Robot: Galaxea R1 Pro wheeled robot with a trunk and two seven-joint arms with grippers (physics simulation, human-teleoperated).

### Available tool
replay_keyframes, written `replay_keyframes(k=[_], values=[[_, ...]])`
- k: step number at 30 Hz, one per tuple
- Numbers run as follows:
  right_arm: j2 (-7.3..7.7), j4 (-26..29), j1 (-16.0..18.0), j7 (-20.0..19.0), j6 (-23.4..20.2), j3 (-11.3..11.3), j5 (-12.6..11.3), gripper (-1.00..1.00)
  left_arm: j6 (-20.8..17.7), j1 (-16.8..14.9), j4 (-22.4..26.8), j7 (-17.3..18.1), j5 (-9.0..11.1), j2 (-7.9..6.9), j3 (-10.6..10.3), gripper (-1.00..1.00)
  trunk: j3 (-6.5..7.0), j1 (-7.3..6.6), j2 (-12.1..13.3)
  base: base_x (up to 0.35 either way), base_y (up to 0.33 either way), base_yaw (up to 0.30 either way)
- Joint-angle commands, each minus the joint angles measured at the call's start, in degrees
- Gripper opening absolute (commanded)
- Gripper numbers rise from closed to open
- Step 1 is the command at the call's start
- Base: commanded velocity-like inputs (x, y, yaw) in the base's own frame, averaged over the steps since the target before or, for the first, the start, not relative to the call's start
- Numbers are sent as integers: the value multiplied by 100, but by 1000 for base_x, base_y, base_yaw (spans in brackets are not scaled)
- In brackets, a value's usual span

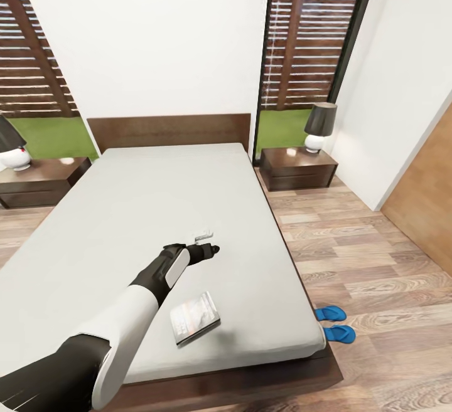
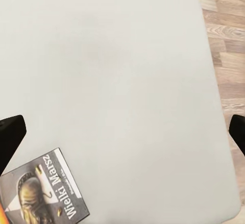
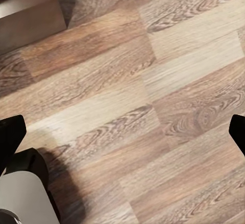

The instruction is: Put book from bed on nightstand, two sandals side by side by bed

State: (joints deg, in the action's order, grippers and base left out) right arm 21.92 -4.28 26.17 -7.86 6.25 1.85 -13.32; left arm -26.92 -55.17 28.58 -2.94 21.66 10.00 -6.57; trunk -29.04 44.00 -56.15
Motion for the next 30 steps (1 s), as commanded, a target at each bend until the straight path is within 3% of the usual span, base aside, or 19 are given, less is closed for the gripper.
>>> replay_keyframes(k=[1, 20, 23, 30], values=[[4, -29, 11, -40, 43, 17, -39, 100, -24, -3, 7, -31, 40, 0, -11, 100, -24, 23, -46, 0, 0, 0], [2, -29, 11, -40, 43, 17, -39, 100, -14, 20, -23, -59, 27, -6, 169, 100, -365, 440, -808, 0, 0, 0], [3, -29, 11, -40, 43, 17, -39, 100, -15, 26, -31, -65, 27, -206, 202, 100, -419, 506, -929, 0, 0, 0], [1, -30, 11, -40, 43, 17, -39, 100, 19, 51, -321, -60, 32, -353, 215, 100, -545, 660, -1209, 0, 0, 0]])
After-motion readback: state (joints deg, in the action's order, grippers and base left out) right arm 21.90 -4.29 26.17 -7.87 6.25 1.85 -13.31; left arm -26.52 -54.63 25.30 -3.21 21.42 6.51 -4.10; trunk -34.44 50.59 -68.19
